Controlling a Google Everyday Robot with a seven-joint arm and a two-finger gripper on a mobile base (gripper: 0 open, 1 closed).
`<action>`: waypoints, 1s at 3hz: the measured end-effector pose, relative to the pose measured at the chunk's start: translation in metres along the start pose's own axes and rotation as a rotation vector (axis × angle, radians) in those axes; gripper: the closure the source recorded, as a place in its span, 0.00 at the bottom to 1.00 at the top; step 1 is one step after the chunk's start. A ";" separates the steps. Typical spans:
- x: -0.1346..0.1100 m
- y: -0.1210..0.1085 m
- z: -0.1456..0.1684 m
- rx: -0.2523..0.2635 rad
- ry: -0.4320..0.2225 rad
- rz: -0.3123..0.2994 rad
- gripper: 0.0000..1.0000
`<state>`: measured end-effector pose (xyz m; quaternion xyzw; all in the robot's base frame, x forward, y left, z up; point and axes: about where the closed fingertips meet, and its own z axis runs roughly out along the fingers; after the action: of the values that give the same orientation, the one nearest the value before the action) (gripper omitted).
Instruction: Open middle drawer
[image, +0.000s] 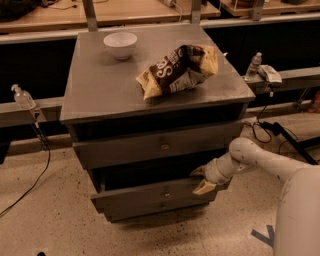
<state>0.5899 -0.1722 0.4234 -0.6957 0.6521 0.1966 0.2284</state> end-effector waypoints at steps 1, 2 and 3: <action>0.001 0.001 -0.001 -0.007 0.003 0.011 0.50; 0.000 0.001 -0.001 -0.007 0.003 0.012 0.45; 0.000 0.001 -0.001 -0.007 0.003 0.012 0.46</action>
Offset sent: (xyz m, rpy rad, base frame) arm -0.0532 -0.0229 0.0000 0.0276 0.0795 -0.1016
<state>0.5890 -0.1731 0.4244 -0.6929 0.6558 0.1991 0.2240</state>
